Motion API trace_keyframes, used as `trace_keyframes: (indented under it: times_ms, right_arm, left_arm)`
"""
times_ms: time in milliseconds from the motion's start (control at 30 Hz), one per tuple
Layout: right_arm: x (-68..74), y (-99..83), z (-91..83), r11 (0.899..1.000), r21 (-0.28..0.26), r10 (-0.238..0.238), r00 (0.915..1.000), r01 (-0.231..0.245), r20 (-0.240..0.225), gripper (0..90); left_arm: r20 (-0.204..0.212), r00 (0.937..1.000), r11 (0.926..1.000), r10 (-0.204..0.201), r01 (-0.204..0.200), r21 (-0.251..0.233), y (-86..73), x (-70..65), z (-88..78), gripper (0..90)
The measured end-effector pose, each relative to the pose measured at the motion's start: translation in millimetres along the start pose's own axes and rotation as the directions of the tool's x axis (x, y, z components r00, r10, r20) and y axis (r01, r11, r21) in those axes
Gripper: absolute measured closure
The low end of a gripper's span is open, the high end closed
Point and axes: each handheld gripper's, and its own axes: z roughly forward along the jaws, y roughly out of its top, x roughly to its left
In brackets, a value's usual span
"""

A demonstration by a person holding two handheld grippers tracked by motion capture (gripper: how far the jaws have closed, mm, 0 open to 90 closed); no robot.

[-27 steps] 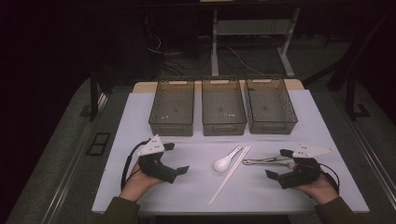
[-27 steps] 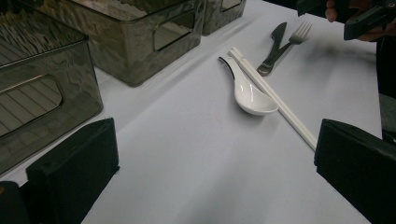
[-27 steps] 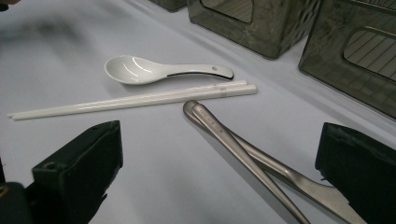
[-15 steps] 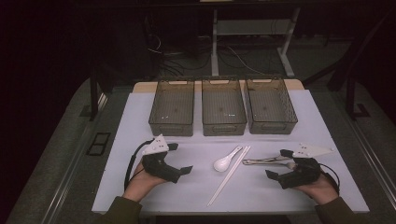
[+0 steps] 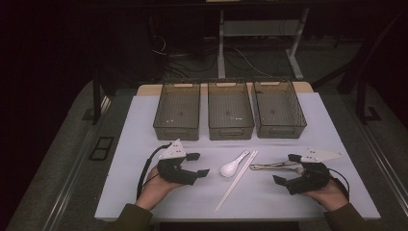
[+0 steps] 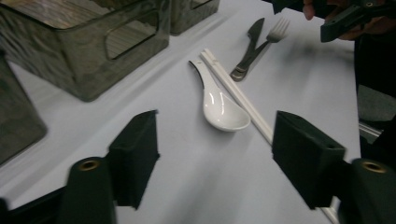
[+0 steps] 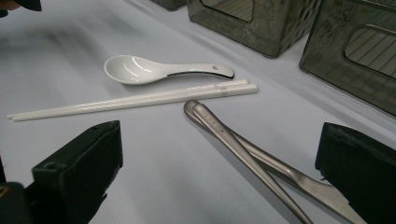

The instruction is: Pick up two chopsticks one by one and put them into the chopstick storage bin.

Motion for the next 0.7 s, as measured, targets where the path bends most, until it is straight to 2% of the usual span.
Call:
trace_keyframes:
  times_ms: [67, 100, 233, 300, 367, 433, 533, 700]
  right_arm:
    - [-1.0, -0.3, -0.2, 1.000, 0.002, 0.005, 1.0000, -0.005, 0.004, 0.7]
    - [-1.2, -0.4, -0.3, 1.000, 0.002, 0.005, 1.0000, -0.005, 0.004, 0.7]
    - [-1.6, -0.9, -0.3, 1.000, 0.004, 0.006, 1.0000, -0.006, 0.005, 0.7]
    - [-1.3, -1.1, -0.4, 1.000, 0.005, 0.005, 1.0000, -0.005, 0.005, 0.7]
    - [-0.8, -1.2, -0.7, 1.000, 0.006, 0.005, 1.0000, -0.005, 0.004, 0.7]
    - [-0.7, -1.2, -0.8, 1.000, 0.006, 0.007, 1.0000, -0.007, 0.004, 0.7]
    - [-1.2, -1.4, -0.6, 1.000, 0.006, 0.008, 1.0000, -0.008, 0.005, 0.7]
    - [-1.3, -1.4, -0.3, 1.000, 0.007, 0.005, 1.0000, -0.005, 0.006, 0.7]
  left_arm:
    - [0.019, 0.9998, 1.0000, -0.006, 0.006, 0.005, 0.8, -1.6, 3.3, 44.6]
    - [0.045, 0.9990, 0.9999, -0.009, 0.009, 0.009, 1.6, -3.7, 6.7, 48.0]
    - [0.074, 0.9972, 0.9998, -0.007, 0.006, 0.017, 3.6, -7.8, 13.7, 61.0]
    - [0.106, 0.9944, 0.9994, 0.003, -0.006, 0.035, 6.0, -11.8, 21.4, 66.9]
    - [0.116, 0.9932, 0.9991, 0.007, -0.012, 0.041, 6.6, -13.0, 23.6, 73.8]
    - [0.132, 0.9912, 0.9984, 0.013, -0.020, 0.053, 7.6, -15.5, 27.2, 76.7]
    - [0.154, 0.9879, 0.9972, 0.023, -0.034, 0.067, 8.3, -19.2, 31.7, 88.6]
    - [0.172, 0.9846, 0.9960, 0.030, -0.044, 0.078, 7.9, -25.6, 40.7, 88.9]
